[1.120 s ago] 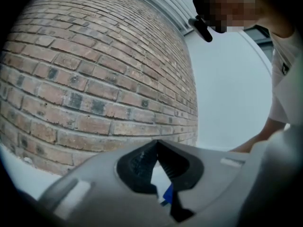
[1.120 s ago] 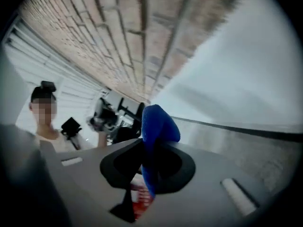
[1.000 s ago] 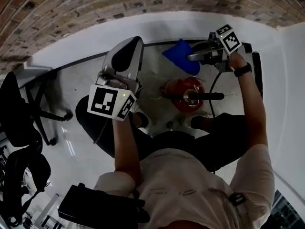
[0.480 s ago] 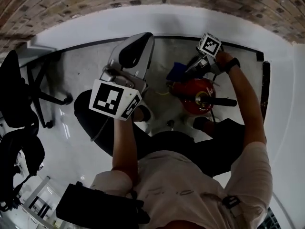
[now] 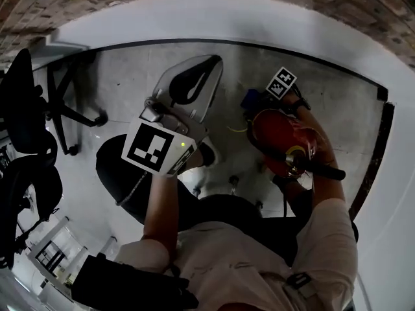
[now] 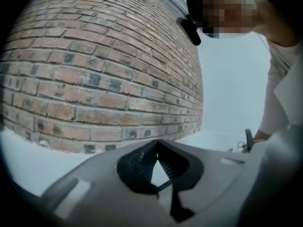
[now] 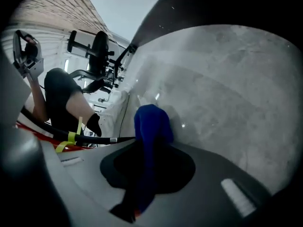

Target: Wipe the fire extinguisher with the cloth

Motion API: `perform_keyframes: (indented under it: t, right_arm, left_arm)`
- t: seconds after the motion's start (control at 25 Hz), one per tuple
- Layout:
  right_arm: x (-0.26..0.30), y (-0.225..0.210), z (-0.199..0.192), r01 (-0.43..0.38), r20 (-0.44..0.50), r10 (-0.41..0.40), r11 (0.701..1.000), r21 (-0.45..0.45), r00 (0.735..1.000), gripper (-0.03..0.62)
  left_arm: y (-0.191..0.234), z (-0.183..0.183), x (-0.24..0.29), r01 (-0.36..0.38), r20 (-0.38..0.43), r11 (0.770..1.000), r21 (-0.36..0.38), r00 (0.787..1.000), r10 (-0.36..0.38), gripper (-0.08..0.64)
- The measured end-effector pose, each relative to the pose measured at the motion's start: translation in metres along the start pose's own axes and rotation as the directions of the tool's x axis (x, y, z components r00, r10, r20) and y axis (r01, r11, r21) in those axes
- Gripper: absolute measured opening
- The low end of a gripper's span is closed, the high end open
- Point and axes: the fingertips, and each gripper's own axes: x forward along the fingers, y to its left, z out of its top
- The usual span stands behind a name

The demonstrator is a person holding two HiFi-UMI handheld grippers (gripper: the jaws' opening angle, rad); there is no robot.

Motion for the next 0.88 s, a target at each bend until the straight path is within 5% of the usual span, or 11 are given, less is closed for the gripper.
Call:
perform_keyframes:
  t: [0.12,0.2,0.32,0.4,0.56,0.68,0.76,0.88]
  right_arm:
    - [-0.012,0.01,0.006,0.004,-0.067,-0.004,1.0,0.003,0.998,0.06]
    - [-0.046,0.055,0.019,-0.123,-0.014,0.123,0.992,0.003,0.992,0.059]
    - [-0.131,0.148,0.055,-0.334,0.152,0.336,0.942,-0.034,0.93,0.06]
    - [-0.188,0.217,0.07,-0.418,0.147,0.443,0.892,-0.174,0.884,0.06]
    - [-0.263,0.324,0.079,-0.475,0.026,0.516,0.806,-0.354,0.856,0.058]
    - [-0.266,0.373,0.075,-0.543,-0.133,0.537,0.749,-0.38,0.833,0.058]
    - [-0.244,0.381,0.058,-0.578,-0.301,0.497,0.745,-0.333,0.814,0.058]
    - [-0.209,0.367,0.038,-0.617,-0.492,0.459,0.755,-0.223,0.739,0.058]
  left_arm:
    - [0.0,0.002,0.0,-0.006,0.014,1.0,-0.006,1.0,0.006,0.0]
    - [-0.007,0.005,0.003,0.008,0.022,1.0,-0.006,1.0,-0.008,0.0]
    - [-0.014,0.017,0.005,0.022,0.052,1.0,-0.008,0.998,-0.022,0.001]
    - [-0.013,0.027,0.004,0.017,0.072,1.0,-0.005,0.997,-0.016,0.0]
    - [0.005,0.051,-0.005,-0.037,0.121,0.999,-0.002,0.992,0.037,0.0]
    - [0.014,0.067,-0.014,-0.076,0.149,0.997,0.004,0.986,0.075,0.0]
    - [0.015,0.07,-0.016,-0.084,0.155,0.996,0.003,0.984,0.082,0.0]
    - [0.016,0.065,-0.015,-0.086,0.146,0.996,0.002,0.986,0.085,0.0]
